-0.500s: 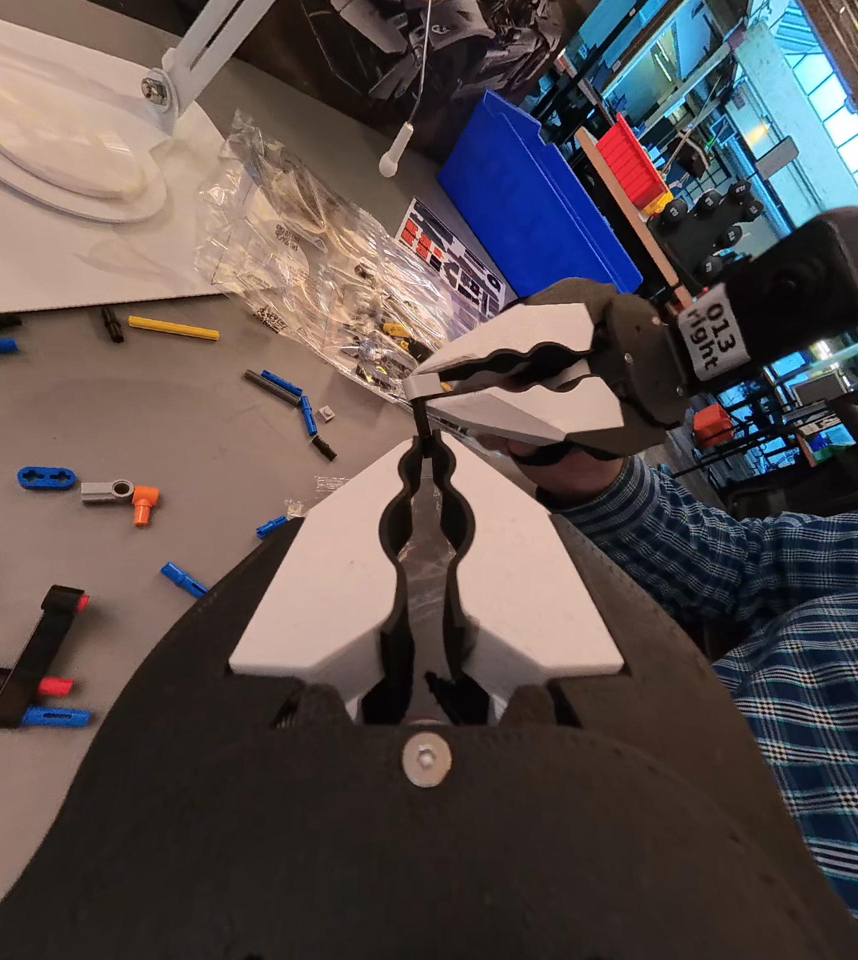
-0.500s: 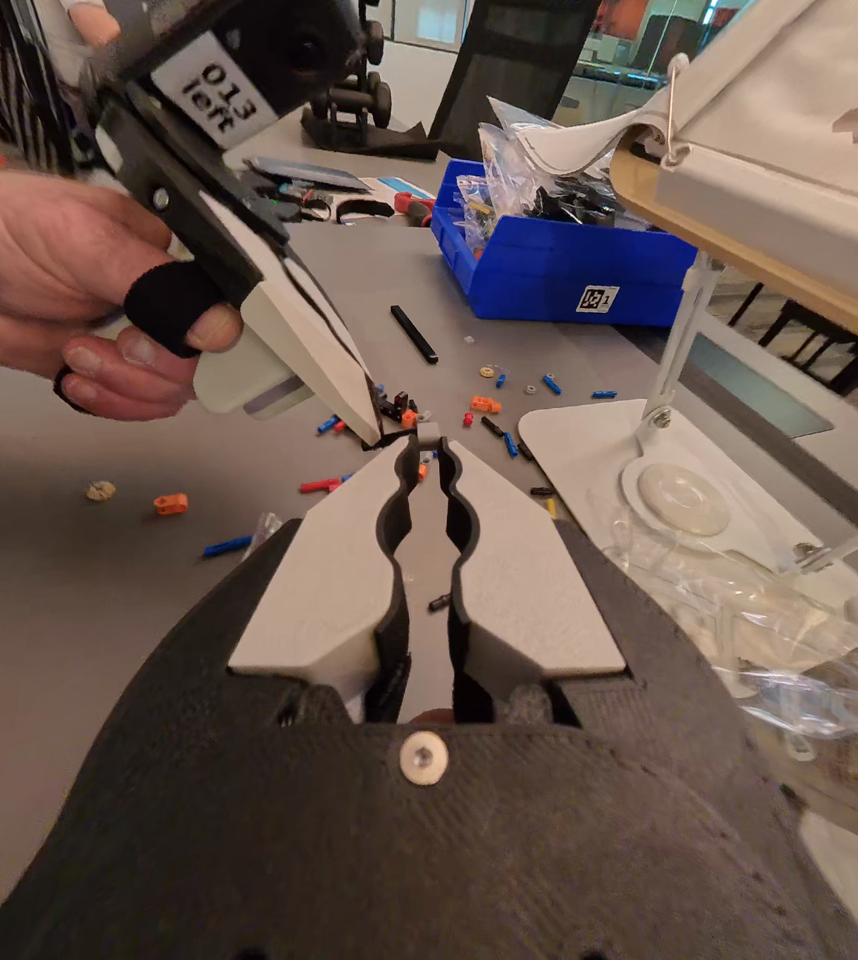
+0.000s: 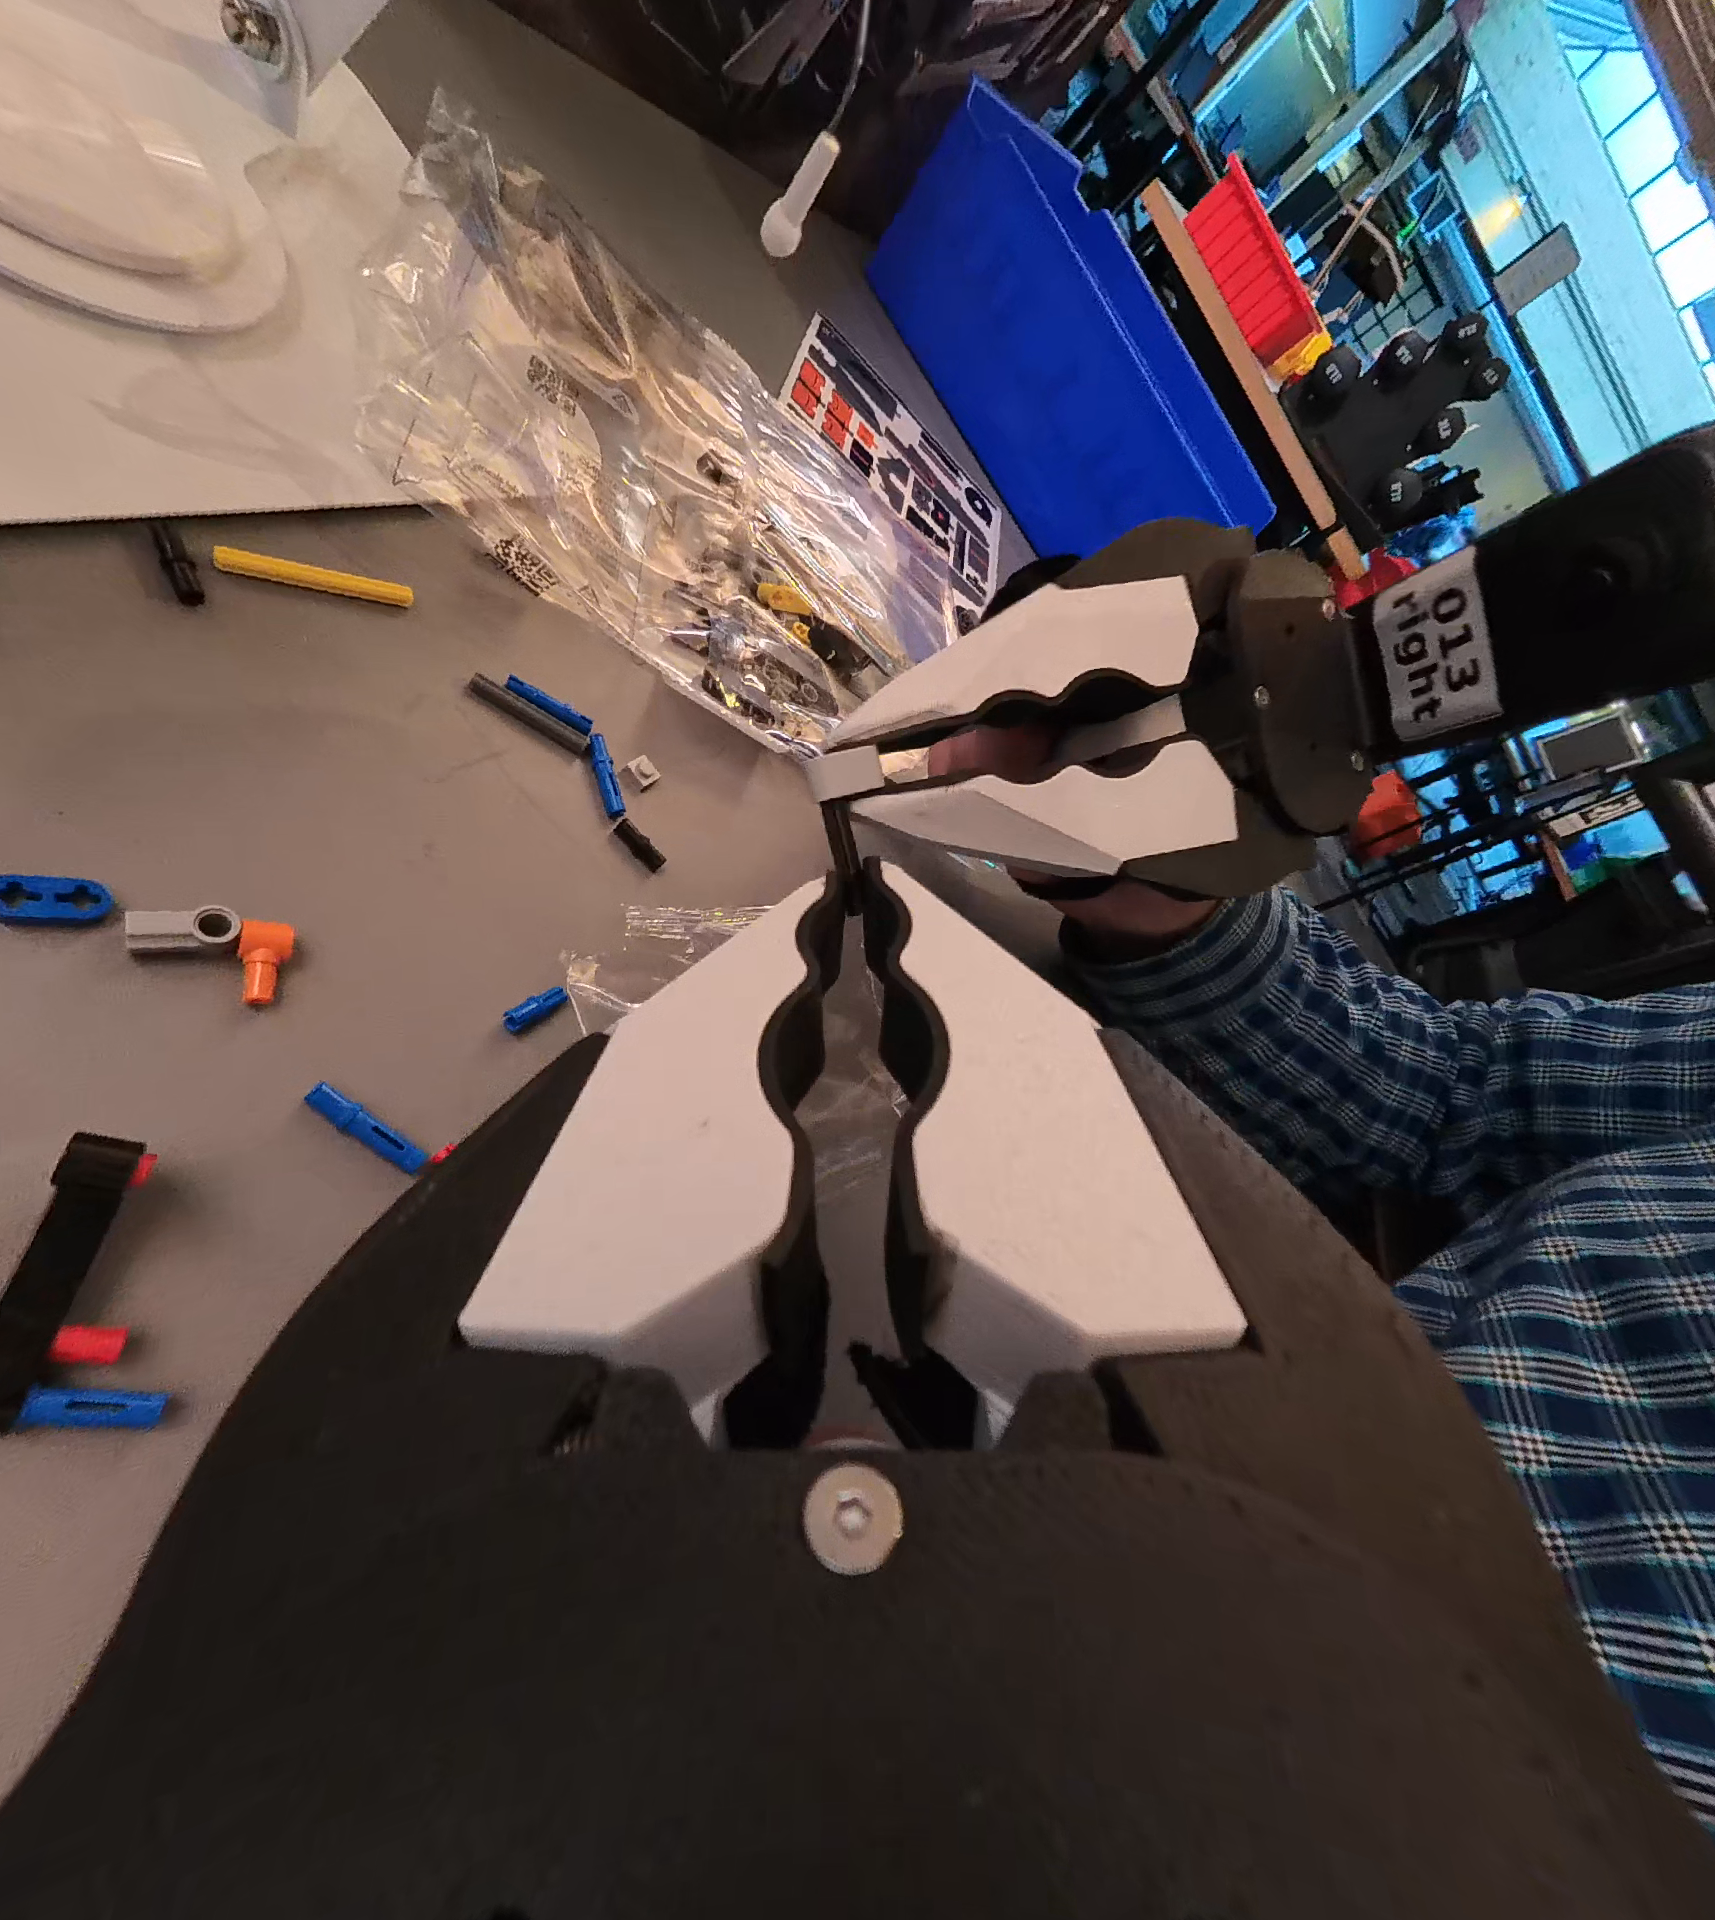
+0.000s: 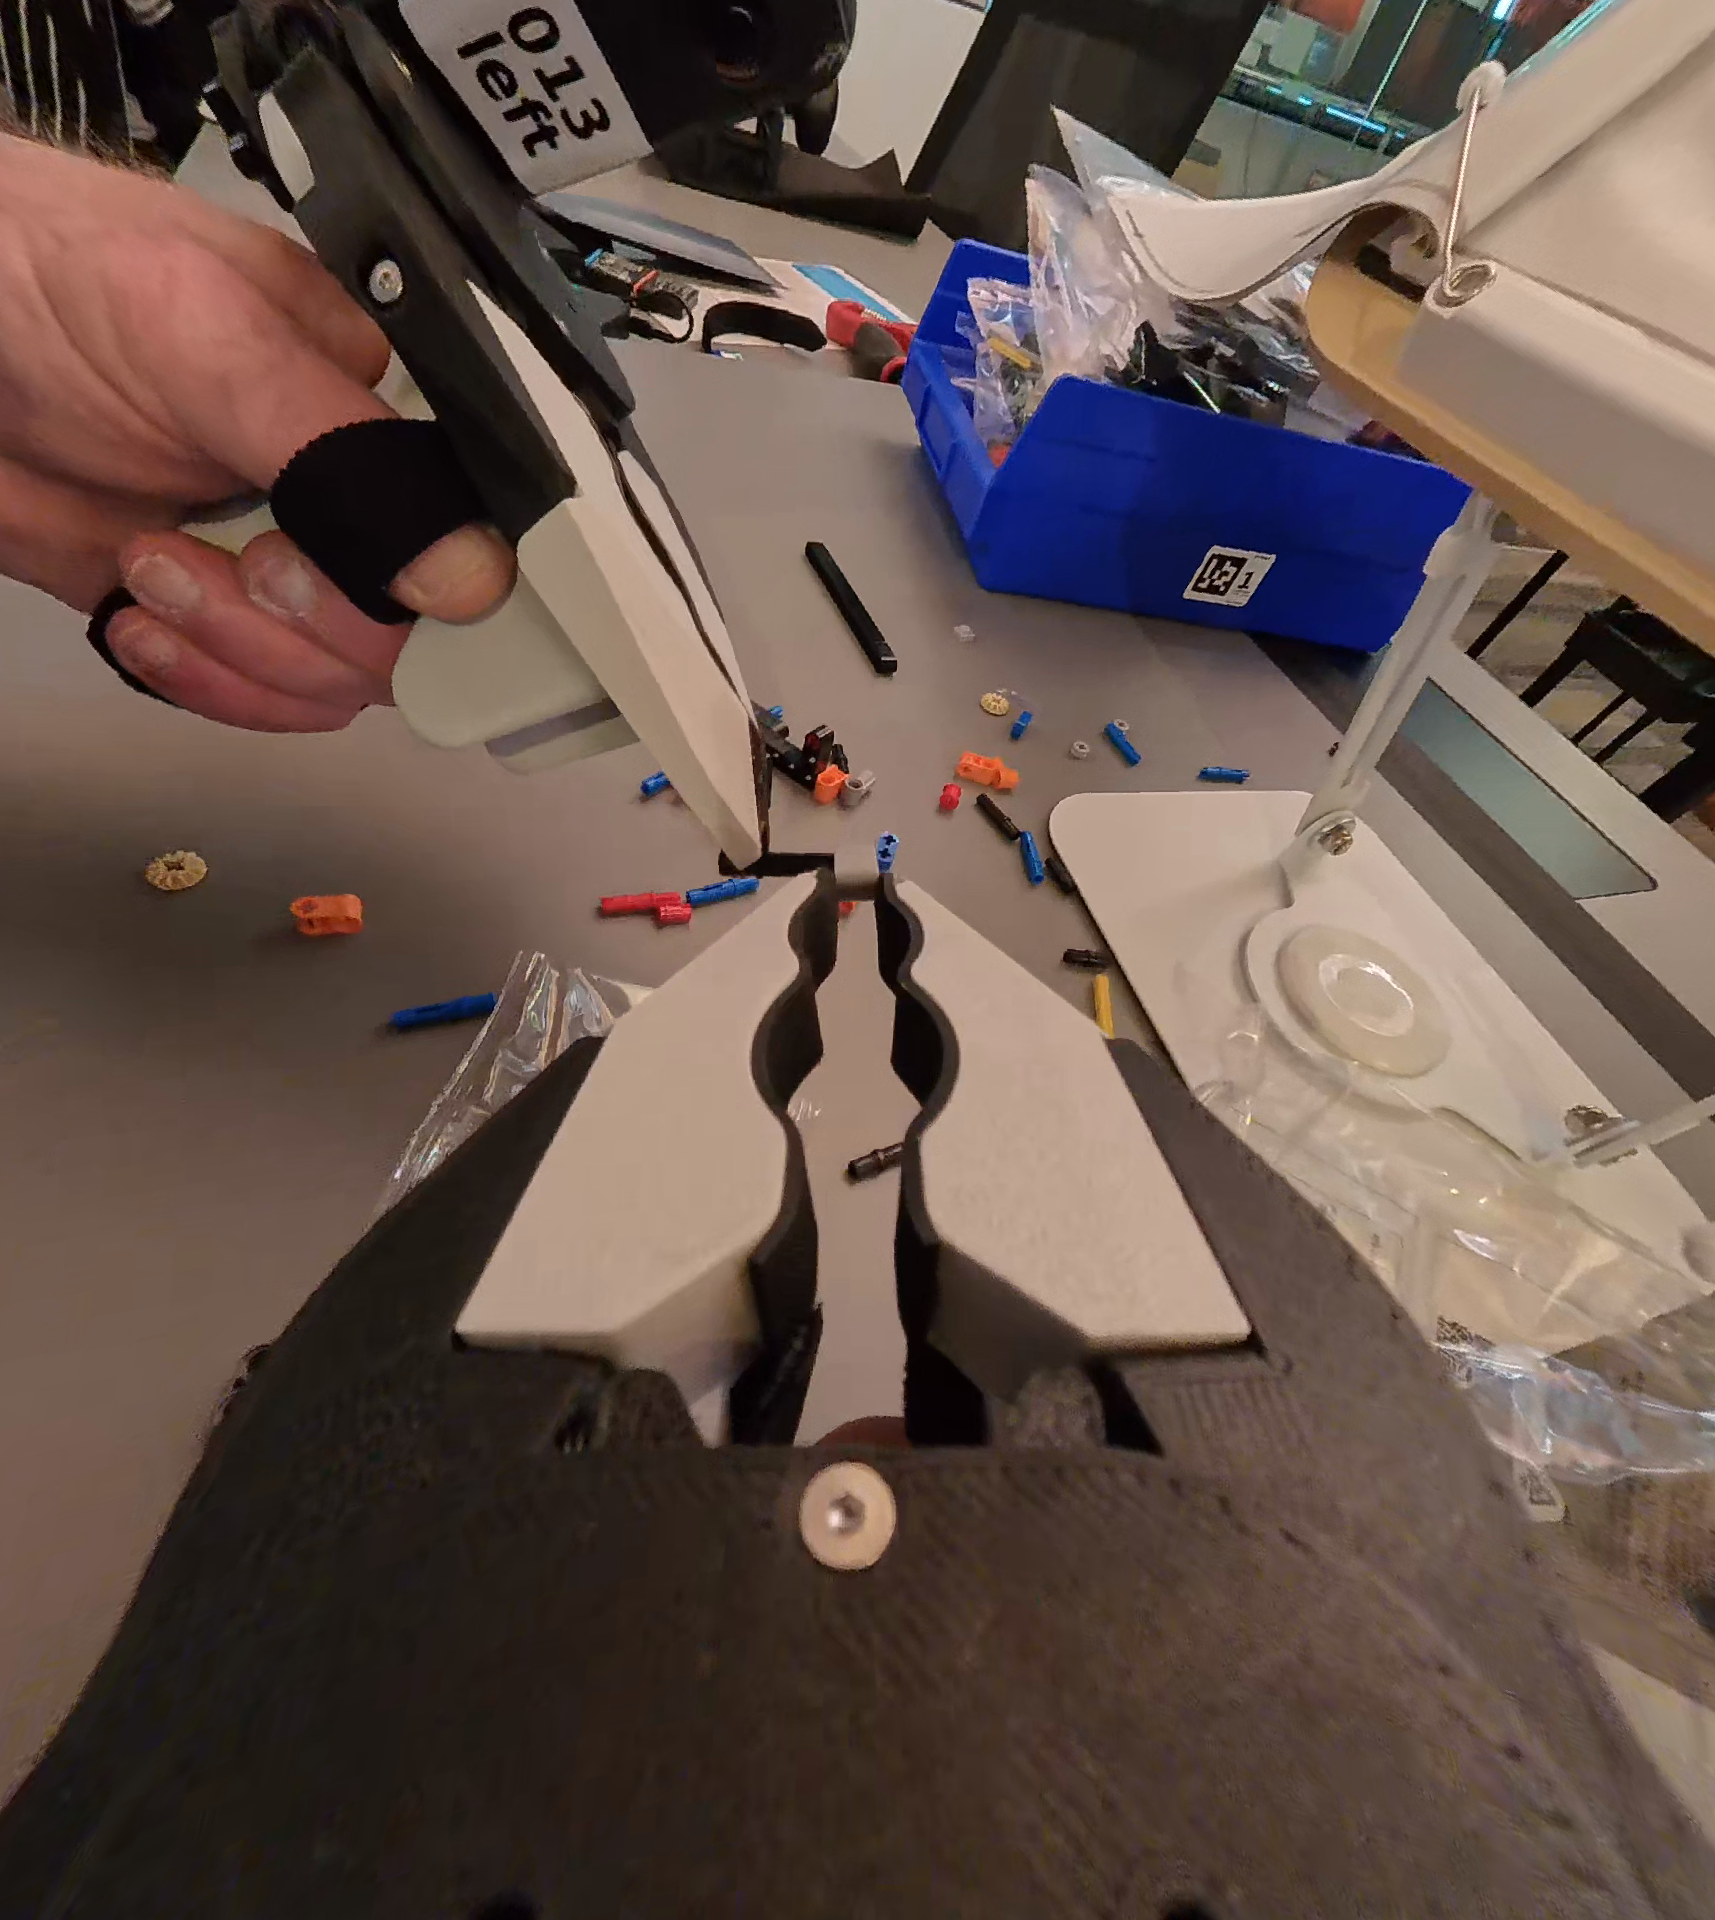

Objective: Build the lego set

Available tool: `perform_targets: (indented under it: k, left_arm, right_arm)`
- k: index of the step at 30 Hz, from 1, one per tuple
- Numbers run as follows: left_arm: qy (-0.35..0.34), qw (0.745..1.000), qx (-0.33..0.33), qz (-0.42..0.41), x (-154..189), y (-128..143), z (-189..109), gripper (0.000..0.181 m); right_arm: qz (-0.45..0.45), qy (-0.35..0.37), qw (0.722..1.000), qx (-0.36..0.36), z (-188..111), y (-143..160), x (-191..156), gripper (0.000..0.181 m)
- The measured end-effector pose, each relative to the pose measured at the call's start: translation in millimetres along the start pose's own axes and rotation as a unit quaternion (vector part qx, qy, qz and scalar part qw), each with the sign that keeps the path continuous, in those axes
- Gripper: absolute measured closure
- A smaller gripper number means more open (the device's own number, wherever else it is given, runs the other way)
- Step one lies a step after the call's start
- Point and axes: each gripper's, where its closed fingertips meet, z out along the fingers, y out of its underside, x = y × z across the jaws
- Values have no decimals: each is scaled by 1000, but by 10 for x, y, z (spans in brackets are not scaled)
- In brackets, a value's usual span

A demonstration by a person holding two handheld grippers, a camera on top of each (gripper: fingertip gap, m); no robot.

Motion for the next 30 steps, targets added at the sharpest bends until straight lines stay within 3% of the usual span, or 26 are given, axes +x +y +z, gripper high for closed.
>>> perform_targets:
  k: [6,12,30]
  left_arm:
    - [7,1000,8,-12,-9,1,-7,181]
    - [-29,1000,0,12,-69,5,1,181]
    - [-154,979,-67,111,-370,241,137,181]
  right_arm:
    - [37,-16,999,9,2,12,-9,176]
    - [106,-22,994,-6,52,71,-1,176]
    - [176,-23,975,-132,192,515,-111,177]
